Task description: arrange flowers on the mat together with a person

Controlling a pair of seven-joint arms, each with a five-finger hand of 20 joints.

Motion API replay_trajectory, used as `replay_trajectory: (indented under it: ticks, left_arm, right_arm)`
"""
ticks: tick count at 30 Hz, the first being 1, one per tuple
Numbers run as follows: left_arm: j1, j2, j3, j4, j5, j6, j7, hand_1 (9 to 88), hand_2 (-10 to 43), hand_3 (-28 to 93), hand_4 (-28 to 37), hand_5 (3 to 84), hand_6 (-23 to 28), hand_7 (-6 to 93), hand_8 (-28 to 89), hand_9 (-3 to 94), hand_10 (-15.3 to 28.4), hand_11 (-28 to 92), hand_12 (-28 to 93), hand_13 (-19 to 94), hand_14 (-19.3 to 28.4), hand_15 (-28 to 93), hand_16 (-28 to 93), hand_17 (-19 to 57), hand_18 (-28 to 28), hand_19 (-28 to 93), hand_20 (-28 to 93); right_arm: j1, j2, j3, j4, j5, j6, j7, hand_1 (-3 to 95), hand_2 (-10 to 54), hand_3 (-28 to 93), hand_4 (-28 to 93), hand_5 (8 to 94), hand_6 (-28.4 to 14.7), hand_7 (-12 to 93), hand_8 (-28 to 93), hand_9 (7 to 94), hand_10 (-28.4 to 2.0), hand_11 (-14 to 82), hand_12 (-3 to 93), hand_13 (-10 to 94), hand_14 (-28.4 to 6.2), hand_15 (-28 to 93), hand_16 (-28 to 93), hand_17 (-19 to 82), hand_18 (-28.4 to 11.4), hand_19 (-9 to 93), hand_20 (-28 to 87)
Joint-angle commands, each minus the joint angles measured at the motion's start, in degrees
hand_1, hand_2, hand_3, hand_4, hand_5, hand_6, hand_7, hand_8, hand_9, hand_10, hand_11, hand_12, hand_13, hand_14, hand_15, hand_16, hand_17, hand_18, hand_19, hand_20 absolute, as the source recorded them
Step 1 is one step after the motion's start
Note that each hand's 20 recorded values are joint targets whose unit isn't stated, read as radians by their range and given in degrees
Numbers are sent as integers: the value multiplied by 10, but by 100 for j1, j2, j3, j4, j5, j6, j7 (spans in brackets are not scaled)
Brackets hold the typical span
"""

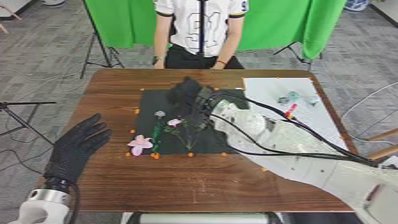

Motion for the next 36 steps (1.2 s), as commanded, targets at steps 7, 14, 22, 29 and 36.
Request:
replay_trajectory:
  ticks: [7,14,22,29,36]
  left_arm:
    - [297,-138,-139,-80,-50,153,169,229,-3,733,-232,375,35,189,-88,337,133,241,169,308,160,288,22,-39,243,473,62]
    - [357,-150,-201,-109,-53,113,195,228,-3,733,-232,375,35,189,-88,338,134,242,169,309,160,289,21,-39,242,473,62]
    - [340,-117,-293,-120,-53,93,241,227,-3,733,-231,376,35,187,-87,338,133,241,169,308,160,286,21,-39,242,473,61]
    - [504,-104,-416,-154,-75,108,247,228,-2,732,-233,376,35,188,-88,337,134,243,169,308,160,288,21,-40,242,472,61]
    - [162,-186,-292,-74,49,-63,74,228,-2,733,-232,376,35,187,-87,338,133,242,168,308,160,288,20,-40,242,472,61]
  right_arm:
    - [-3441,1874,5126,-2167,3252,-1364,-403,267,39,873,-250,576,12,314,-167,600,-113,309,263,535,-86,496,219,202,-178,582,363]
    - [-6230,1431,7873,-3075,4557,-1380,-290,240,55,869,-235,567,-11,264,-149,583,-134,283,258,518,-105,486,214,194,-190,578,349]
    - [-7619,443,8956,-3403,8374,-1876,-662,198,75,854,-227,558,-37,209,-118,574,-156,252,261,501,-133,483,219,183,-206,582,345]
    - [-8141,-338,9248,-3553,9221,-2090,-880,187,78,860,-219,561,-32,204,-108,579,-155,248,263,500,-132,487,218,173,-210,580,341]
    - [-8490,-580,9532,-3676,8624,-2293,-471,182,75,867,-216,564,-33,203,-107,583,-156,245,265,503,-133,491,219,172,-209,579,339]
